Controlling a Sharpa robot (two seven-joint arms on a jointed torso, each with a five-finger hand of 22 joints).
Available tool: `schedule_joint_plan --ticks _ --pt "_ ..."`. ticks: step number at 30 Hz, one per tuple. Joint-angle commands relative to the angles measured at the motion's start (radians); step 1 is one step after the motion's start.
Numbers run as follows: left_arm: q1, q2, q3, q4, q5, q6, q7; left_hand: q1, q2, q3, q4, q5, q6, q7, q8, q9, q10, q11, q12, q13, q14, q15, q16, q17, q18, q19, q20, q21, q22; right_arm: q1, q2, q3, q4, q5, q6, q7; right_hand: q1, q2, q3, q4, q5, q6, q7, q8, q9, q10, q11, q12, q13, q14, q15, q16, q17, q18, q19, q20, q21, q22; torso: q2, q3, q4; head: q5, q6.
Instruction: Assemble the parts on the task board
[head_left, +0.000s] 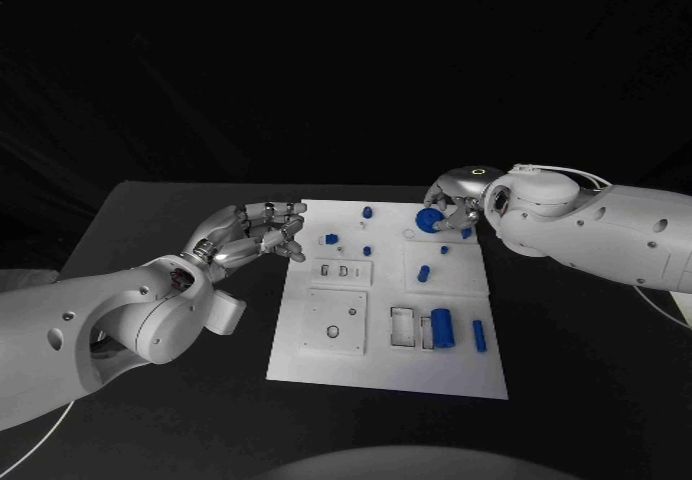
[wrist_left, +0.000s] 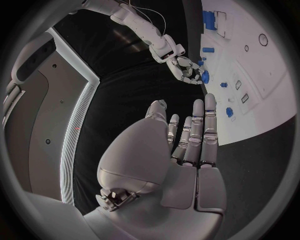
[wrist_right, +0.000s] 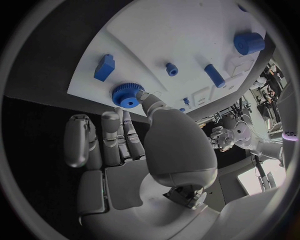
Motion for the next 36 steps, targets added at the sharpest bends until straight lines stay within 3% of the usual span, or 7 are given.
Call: schedule_joint_plan --ticks 1,18,26,36 --pt "0.000 0.002 0.001 0.001 -0.004 0.019 0.003 0.005 0.005 0.000 -0.001 0.004 0.003 0.003 0.006 0.001 -0.003 0.004 0.007 -0.002 -0.009 0.000 0.003 -0.002 0.005 -0.006 0.000 -0.006 -0.001 -0.001 0.002 0.000 -0.003 -0.022 0.031 -0.017 -0.009 -0.001 0.005 -0.006 0.019 0.007 0.008 0.007 0.004 -0.010 -0.002 0.022 0.020 -0.008 -0.003 -0.007 -0.001 0.007 -0.005 -0.002 -0.008 0.127 0.000 -0.0001 0.0001 0.000 -0.001" --pt "0.000 0.002 0.001 0.002 -0.004 0.024 -0.002 0.006 0.005 0.000 0.000 0.004 0.006 0.006 0.008 0.001 -0.004 0.003 0.009 -0.002 -0.009 0.000 0.004 -0.003 0.005 -0.007 0.001 -0.006 -0.001 -0.006 0.019 0.000 -0.025 -0.022 0.033 -0.015 -0.015 -0.007 0.046 -0.018 0.091 0.046 0.016 0.022 0.022 -0.031 -0.008 0.129 0.118 -0.012 -0.007 -0.004 -0.001 0.008 -0.004 -0.006 -0.017 0.136 0.000 0.0000 0.0007 0.002 -0.006" --pt "0.000 0.002 0.001 0.002 -0.004 0.024 -0.002 0.006 0.005 0.000 0.000 0.004 0.006 0.006 0.008 0.001 -0.004 0.003 0.009 -0.002 -0.009 0.000 0.004 -0.003 0.005 -0.007 0.001 -0.006 -0.001 -0.009 0.026 0.000 -0.036 -0.020 0.022 -0.007 -0.026 -0.005 0.053 -0.014 0.070 0.070 0.012 0.032 0.030 -0.030 -0.011 0.149 0.135 -0.011 -0.008 -0.001 0.002 0.008 -0.002 -0.008 -0.017 0.139 0.000 -0.0007 -0.0006 0.003 -0.008" --pt "0.000 0.002 0.001 0.002 -0.004 0.025 -0.003 0.006 0.005 0.000 0.000 0.004 0.006 0.007 0.009 0.001 -0.004 0.003 0.009 -0.003 -0.009 0.000 0.004 -0.003 0.005 -0.007 0.001 -0.006 -0.001 -0.013 0.031 0.000 -0.046 -0.016 0.003 0.002 -0.029 0.000 0.057 -0.017 0.066 0.126 -0.007 0.073 0.071 -0.022 -0.015 0.165 0.149 -0.010 -0.011 0.000 0.003 0.007 0.001 -0.010 -0.018 0.145 0.000 -0.0003 -0.0006 0.006 -0.010"
